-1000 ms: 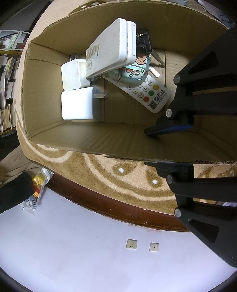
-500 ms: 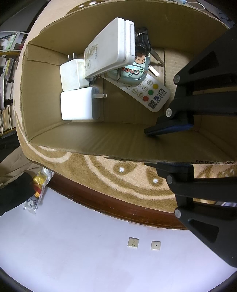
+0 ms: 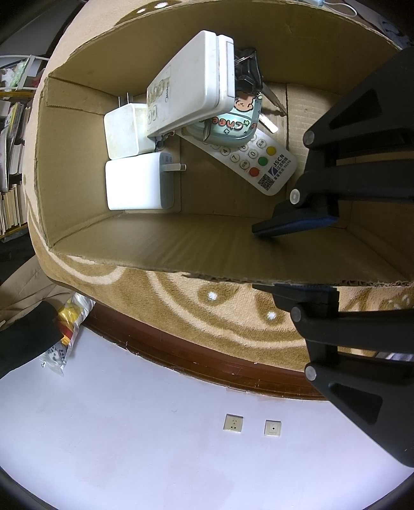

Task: Organize rigid objects
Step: 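Return the right tool to the rug and grasp the green Pochacco fan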

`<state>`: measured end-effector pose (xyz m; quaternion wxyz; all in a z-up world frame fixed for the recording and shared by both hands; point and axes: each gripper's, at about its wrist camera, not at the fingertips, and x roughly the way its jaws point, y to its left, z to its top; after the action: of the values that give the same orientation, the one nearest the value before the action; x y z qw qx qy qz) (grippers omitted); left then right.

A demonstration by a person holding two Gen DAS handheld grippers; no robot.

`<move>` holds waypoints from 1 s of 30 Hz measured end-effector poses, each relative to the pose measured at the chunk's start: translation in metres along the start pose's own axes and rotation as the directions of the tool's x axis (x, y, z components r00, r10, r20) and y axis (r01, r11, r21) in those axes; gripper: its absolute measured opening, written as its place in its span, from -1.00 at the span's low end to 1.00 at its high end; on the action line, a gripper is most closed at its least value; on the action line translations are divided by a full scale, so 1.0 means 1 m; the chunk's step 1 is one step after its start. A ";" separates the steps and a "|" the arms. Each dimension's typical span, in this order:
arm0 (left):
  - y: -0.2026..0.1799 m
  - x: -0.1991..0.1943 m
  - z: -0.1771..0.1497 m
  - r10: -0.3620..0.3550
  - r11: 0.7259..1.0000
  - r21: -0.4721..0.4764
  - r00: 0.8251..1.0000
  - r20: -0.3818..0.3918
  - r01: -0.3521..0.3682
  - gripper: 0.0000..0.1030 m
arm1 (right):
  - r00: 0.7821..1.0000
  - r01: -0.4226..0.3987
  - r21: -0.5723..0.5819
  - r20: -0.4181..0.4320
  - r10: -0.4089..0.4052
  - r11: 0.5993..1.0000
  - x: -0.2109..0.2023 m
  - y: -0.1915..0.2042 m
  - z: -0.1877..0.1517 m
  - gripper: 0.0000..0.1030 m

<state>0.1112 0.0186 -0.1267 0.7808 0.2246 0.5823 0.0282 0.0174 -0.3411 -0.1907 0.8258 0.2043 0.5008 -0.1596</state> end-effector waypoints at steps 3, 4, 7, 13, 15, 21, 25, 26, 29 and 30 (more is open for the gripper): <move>0.000 0.000 0.000 0.001 1.000 0.001 1.000 0.000 -0.001 -0.49 | 1.000 0.016 -0.006 0.000 -0.016 1.000 0.000 0.000 0.000 0.57; 0.000 0.000 0.000 0.001 1.000 0.002 1.000 0.000 -0.001 -0.49 | 1.000 0.022 -0.010 -0.001 -0.022 1.000 -0.001 0.000 0.000 0.56; -0.001 -0.001 0.001 0.002 1.000 0.002 1.000 0.000 -0.002 -0.49 | 0.999 0.033 -0.013 0.001 -0.033 0.999 -0.002 0.000 0.000 0.49; -0.001 -0.001 0.001 0.002 1.000 0.002 1.000 0.000 -0.002 -0.49 | 0.999 0.046 -0.021 0.016 -0.046 0.999 -0.005 -0.001 -0.002 0.39; -0.001 -0.001 0.001 0.004 1.000 0.004 1.000 0.001 -0.004 -0.49 | 0.999 0.050 -0.027 0.022 -0.049 0.998 -0.006 0.001 -0.003 0.33; -0.002 -0.002 0.001 0.002 1.000 0.003 1.000 0.000 -0.002 -0.49 | 0.999 0.031 -0.037 0.036 -0.029 0.999 -0.009 0.004 -0.001 0.32; -0.002 -0.001 0.001 0.004 1.000 0.004 1.000 0.001 -0.004 -0.49 | 0.999 0.017 -0.054 0.047 -0.014 0.998 -0.011 0.010 0.001 0.31; -0.001 -0.002 0.001 0.004 1.000 0.005 1.000 0.000 -0.004 -0.48 | 0.999 0.016 -0.059 0.050 -0.014 0.998 -0.011 0.012 0.002 0.31; -0.002 -0.002 0.001 0.004 1.000 0.004 1.000 0.000 -0.004 -0.48 | 0.998 0.009 -0.068 0.058 -0.005 0.998 -0.012 0.016 0.004 0.29; -0.002 -0.001 0.001 0.004 1.000 0.004 1.000 0.000 -0.004 -0.48 | 0.998 0.008 -0.072 0.063 -0.003 0.997 -0.013 0.018 0.004 0.29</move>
<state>0.1113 0.0158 -0.1259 0.7804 0.2273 0.5818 0.0287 0.0233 -0.3271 -0.1740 0.8475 0.1679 0.4806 -0.1499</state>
